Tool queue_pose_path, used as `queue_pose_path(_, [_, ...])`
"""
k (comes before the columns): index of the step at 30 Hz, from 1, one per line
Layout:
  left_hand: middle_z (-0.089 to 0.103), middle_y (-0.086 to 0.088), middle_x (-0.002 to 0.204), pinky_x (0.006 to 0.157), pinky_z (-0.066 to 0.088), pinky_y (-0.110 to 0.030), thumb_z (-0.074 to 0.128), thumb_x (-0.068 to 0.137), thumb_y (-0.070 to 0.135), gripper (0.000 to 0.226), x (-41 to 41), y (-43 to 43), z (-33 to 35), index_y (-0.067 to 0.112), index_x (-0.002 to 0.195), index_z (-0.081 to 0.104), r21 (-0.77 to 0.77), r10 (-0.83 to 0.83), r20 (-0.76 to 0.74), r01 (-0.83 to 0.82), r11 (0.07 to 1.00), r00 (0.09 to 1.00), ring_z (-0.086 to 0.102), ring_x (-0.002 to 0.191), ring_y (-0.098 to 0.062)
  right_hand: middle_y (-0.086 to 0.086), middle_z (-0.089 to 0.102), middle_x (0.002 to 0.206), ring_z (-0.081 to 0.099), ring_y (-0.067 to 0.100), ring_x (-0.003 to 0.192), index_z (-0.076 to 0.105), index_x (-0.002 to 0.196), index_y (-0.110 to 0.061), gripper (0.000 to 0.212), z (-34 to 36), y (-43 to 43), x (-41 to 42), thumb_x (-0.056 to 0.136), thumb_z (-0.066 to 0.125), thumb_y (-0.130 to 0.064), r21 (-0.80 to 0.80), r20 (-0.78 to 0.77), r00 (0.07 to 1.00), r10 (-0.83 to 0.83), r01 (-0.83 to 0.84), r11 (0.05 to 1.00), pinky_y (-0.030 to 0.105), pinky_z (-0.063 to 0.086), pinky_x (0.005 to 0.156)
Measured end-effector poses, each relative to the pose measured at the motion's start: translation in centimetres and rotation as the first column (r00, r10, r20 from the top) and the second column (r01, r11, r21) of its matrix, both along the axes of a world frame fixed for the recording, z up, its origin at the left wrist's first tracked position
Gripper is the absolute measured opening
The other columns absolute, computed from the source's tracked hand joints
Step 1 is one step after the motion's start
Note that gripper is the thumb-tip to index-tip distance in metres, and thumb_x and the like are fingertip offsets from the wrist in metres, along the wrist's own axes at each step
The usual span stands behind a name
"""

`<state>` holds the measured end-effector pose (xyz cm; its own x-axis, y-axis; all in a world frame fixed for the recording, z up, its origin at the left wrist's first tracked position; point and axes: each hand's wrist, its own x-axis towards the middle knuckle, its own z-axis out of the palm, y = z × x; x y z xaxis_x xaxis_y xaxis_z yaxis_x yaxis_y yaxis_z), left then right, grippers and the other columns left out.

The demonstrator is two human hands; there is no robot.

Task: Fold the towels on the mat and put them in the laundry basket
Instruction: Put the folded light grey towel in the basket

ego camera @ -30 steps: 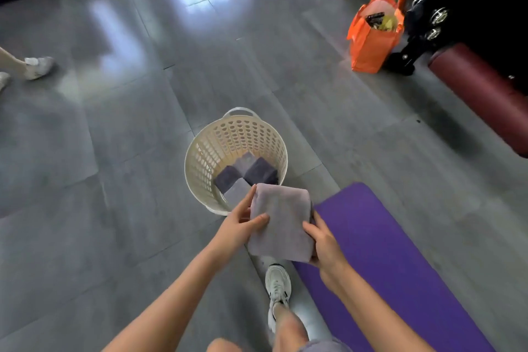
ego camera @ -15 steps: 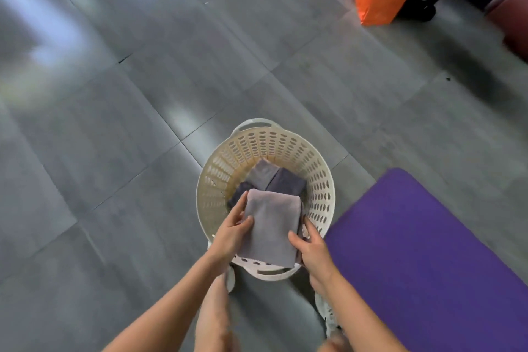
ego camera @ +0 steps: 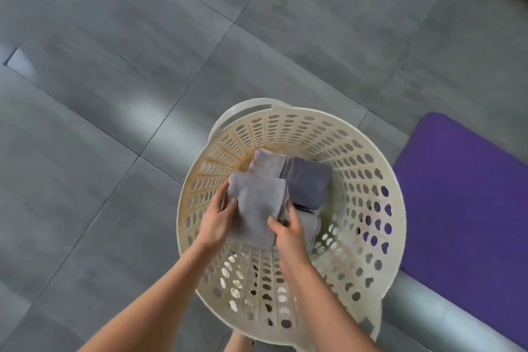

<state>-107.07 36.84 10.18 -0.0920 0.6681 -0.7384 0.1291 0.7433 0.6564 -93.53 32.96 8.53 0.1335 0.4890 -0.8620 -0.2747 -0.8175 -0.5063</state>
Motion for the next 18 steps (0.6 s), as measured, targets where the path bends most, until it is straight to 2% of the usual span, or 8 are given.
queue_pose_path(4, [0.046, 0.006, 0.131, 0.093, 0.032, -0.014, 0.043, 0.098, 0.008, 0.043, 1.4, 2.4, -6.1, 0.013, 0.14, 0.037, 0.054, 0.015, -0.02, -0.014, 0.998, 1.0, 0.042, 0.122, -0.01, -0.007, 0.059, 0.126, 0.055, 0.007, 0.115, 0.047, 0.136, -0.022, 0.053, -5.9, 2.9, 0.6, 0.09, 0.055, 0.002, 0.105, 0.075, 0.997, -0.025, 0.017, 0.994, 0.032, 0.045, 0.101])
queue_pose_path(6, [0.045, 0.011, 0.135, 0.102, 0.032, -0.019, 0.044, 0.097, 0.011, 0.045, 2.2, 3.4, -9.2, 0.019, 0.141, 0.036, 0.08, 0.028, -0.029, -0.025, 0.996, 0.999, 0.041, 0.124, -0.007, -0.01, 0.06, 0.123, 0.056, 0.006, 0.114, 0.046, 0.137, -0.021, 0.054, -9.1, 4.2, 1.0, 0.089, 0.054, 0.002, 0.143, 0.146, 0.989, 0.02, -0.041, 0.989, 0.029, 0.045, 0.1])
queue_pose_path(8, [0.049, 0.015, 0.13, 0.103, 0.033, -0.02, 0.044, 0.097, 0.013, 0.042, 2.8, 3.7, -12.0, 0.026, 0.137, 0.039, 0.087, 0.028, -0.033, -0.025, 0.996, 0.999, 0.046, 0.12, -0.004, -0.008, 0.059, 0.126, 0.054, 0.008, 0.118, 0.043, 0.141, -0.021, 0.056, -12.2, 5.1, 1.4, 0.089, 0.053, -0.001, 0.14, 0.222, 0.973, 0.071, -0.104, 0.985, 0.029, 0.043, 0.101])
queue_pose_path(11, [0.052, 0.006, 0.132, 0.109, 0.034, -0.033, 0.045, 0.098, 0.015, 0.042, 3.2, 4.4, -15.6, 0.022, 0.138, 0.04, 0.055, 0.059, -0.025, -0.057, 0.997, 0.998, 0.048, 0.122, -0.012, -0.004, 0.053, 0.136, 0.049, 0.012, 0.125, 0.036, 0.145, -0.02, 0.057, -15.0, 5.4, 1.5, 0.092, 0.053, -0.009, 0.146, 0.336, 0.932, 0.138, -0.196, 0.97, 0.025, 0.039, 0.102])
queue_pose_path(13, [0.051, 0.002, 0.135, 0.109, 0.034, -0.03, 0.043, 0.098, 0.011, 0.043, 3.2, 5.2, -17.6, 0.017, 0.14, 0.039, 0.056, 0.101, 0.006, -0.101, 0.993, 0.995, 0.046, 0.125, -0.015, -0.002, 0.057, 0.131, 0.053, 0.015, 0.12, 0.033, 0.147, -0.021, 0.059, -16.0, 5.6, 1.3, 0.093, 0.055, -0.016, 0.154, 0.434, 0.88, 0.194, -0.284, 0.946, 0.019, 0.039, 0.093])
queue_pose_path(15, [0.048, 0.005, 0.134, 0.1, 0.034, -0.016, 0.042, 0.099, 0.009, 0.042, 3.3, 6.3, -18.9, 0.016, 0.141, 0.039, 0.057, 0.081, -0.042, -0.078, 0.995, 0.996, 0.045, 0.122, -0.01, 0.006, 0.065, 0.12, 0.059, 0.024, 0.109, 0.032, 0.147, -0.02, 0.06, -16.6, 6.1, 1.2, 0.092, 0.056, -0.028, 0.05, 0.61, 0.73, 0.307, -0.423, 0.905, 0.029, 0.043, 0.083])
queue_pose_path(17, [0.047, 0.007, 0.134, 0.1, 0.033, -0.013, 0.041, 0.099, 0.011, 0.044, 3.6, 7.0, -20.4, 0.019, 0.142, 0.037, 0.041, 0.001, -0.093, 0.003, 0.999, 0.996, 0.043, 0.123, -0.007, 0.012, 0.066, 0.11, 0.063, 0.032, 0.097, 0.038, 0.141, -0.012, 0.062, -16.8, 6.9, 1.4, 0.089, 0.06, -0.037, -0.183, 0.769, 0.433, 0.471, -0.557, 0.81, 0.036, 0.046, 0.072])
queue_pose_path(18, [0.047, 0.006, 0.137, 0.105, 0.033, -0.02, 0.041, 0.099, 0.013, 0.045, 3.7, 7.0, -21.1, 0.021, 0.143, 0.037, 0.032, -0.046, -0.102, 0.05, 0.998, 0.994, 0.043, 0.125, -0.009, 0.014, 0.066, 0.102, 0.065, 0.034, 0.087, 0.046, 0.133, -0.008, 0.063, -17.0, 7.1, 1.6, 0.082, 0.068, -0.038, -0.263, 0.818, 0.284, 0.5, -0.589, 0.764, 0.037, 0.047, 0.064])
